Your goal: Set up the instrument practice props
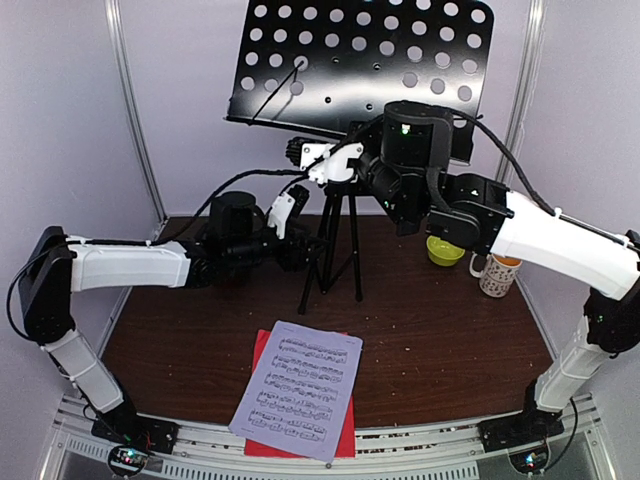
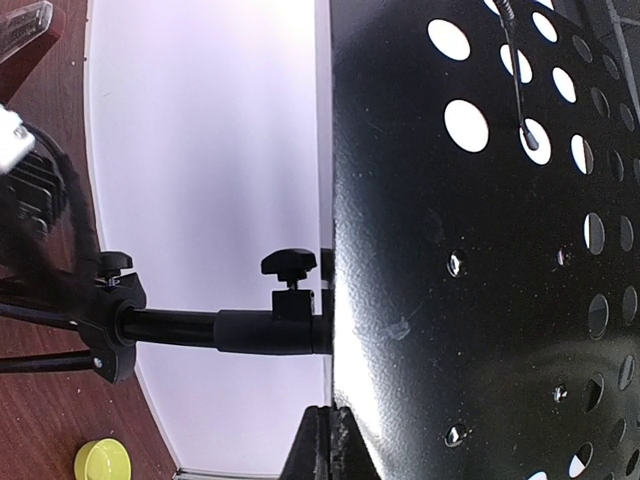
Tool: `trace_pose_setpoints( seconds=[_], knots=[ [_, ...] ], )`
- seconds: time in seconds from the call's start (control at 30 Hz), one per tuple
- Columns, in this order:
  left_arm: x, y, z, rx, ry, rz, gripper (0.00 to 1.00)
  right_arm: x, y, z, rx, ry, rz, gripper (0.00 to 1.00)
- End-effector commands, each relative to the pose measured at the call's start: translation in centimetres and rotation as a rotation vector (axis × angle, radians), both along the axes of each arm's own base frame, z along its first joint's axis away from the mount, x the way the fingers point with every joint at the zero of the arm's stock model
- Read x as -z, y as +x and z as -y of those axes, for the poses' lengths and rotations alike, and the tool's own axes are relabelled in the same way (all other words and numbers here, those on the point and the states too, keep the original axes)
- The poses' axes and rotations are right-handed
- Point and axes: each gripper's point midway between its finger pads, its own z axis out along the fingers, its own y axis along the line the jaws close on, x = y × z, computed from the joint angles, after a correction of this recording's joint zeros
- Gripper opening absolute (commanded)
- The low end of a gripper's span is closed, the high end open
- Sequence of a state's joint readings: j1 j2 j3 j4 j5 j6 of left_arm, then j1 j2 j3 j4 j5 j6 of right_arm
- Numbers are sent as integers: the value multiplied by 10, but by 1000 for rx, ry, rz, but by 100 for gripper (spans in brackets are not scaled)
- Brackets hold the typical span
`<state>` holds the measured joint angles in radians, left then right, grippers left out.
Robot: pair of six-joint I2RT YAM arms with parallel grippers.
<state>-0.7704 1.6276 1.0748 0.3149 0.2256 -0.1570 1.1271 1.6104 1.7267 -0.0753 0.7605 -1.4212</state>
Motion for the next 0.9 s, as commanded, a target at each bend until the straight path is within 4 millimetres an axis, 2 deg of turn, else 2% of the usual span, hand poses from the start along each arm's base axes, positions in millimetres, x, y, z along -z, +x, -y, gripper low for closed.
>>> trace_pose_setpoints(
  seconds=[0.0,0.13,0.3,0.43,0.5,0.6,0.63,0.73,0.87],
  knots=[
    [-14,18,13,-20,-52,3,61,-88,-11,37,27,333,154,0],
    [-12,28,20,-41,-59,-17,52,-85,-10,36,26,318,149,0],
    [-13,43,28,-74,-51,-35,34,-80,-8,33,26,305,142,0],
    [-13,48,31,-81,-58,-48,20,-77,-8,32,25,292,135,0],
    [-11,49,32,-88,-62,-60,11,-74,-8,32,18,283,129,4],
    [-8,51,31,-101,-71,-75,4,-67,-9,30,6,260,114,8],
    [-7,51,32,-101,-72,-77,2,-65,-9,29,1,253,106,12],
    [-7,52,32,-106,-78,-90,0,-54,-11,26,-15,225,80,36],
    [-5,53,32,-108,-72,-89,0,-46,-15,26,-29,228,64,53]
  ],
)
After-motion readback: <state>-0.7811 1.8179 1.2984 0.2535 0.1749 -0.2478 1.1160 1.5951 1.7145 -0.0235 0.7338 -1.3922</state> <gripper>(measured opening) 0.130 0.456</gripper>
